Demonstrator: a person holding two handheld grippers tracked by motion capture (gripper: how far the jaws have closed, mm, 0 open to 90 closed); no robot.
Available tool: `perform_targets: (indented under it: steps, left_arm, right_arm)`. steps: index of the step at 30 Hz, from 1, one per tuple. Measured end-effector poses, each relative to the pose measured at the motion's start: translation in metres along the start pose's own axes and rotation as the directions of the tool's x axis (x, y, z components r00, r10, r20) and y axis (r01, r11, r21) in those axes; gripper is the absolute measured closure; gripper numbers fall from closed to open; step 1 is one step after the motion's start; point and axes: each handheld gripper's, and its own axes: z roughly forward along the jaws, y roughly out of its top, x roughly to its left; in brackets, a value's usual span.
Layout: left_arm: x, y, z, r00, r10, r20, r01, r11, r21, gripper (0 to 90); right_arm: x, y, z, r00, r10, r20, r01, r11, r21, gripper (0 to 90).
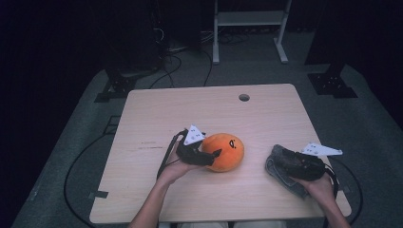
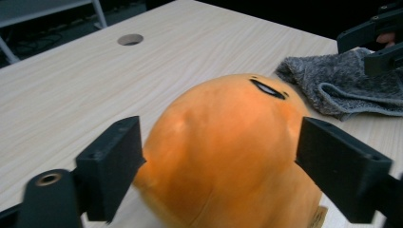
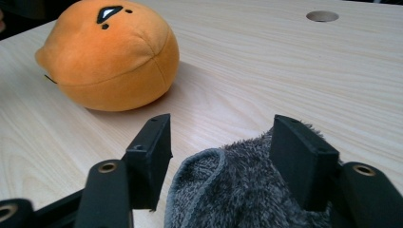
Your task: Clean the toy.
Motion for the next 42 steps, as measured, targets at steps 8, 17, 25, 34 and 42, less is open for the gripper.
perform_targets:
  steps: [8, 17, 25, 34, 42]
  left_arm:
    - [0.011, -0.014, -0.015, 0.9988, -0.035, -0.034, 0.035, 0.9994, -0.008, 10.2]
    - [0.007, -0.024, -0.023, 0.9985, -0.019, -0.051, 0.019, 0.9998, 0.007, 8.9]
    - [0.012, -0.037, -0.038, 0.9972, -0.037, -0.065, 0.038, 0.9993, 0.008, 8.3]
    - [0.025, -0.058, -0.053, 0.9930, -0.067, -0.098, 0.068, 0.9976, 0.014, 5.8]
    - [0.027, -0.072, -0.057, 0.9913, -0.069, -0.112, 0.071, 0.9974, 0.011, 4.3]
  right_arm:
    - [0.004, 0.002, 0.003, 0.9999, 0.008, -0.012, -0.008, 1.000, -0.001, 33.1]
    - [0.006, 0.006, 0.008, 0.9998, 0.001, -0.019, -0.001, 1.000, -0.004, 31.3]
    - [0.004, 0.008, 0.006, 0.9999, 0.005, -0.012, -0.005, 1.000, -0.012, 31.3]
    - [0.003, 0.007, 0.006, 0.9999, 0.007, -0.010, -0.007, 1.000, -0.002, 31.2]
    - [0.004, 0.007, 0.007, 0.9998, 0.006, -0.017, -0.006, 1.000, 0.009, 31.2]
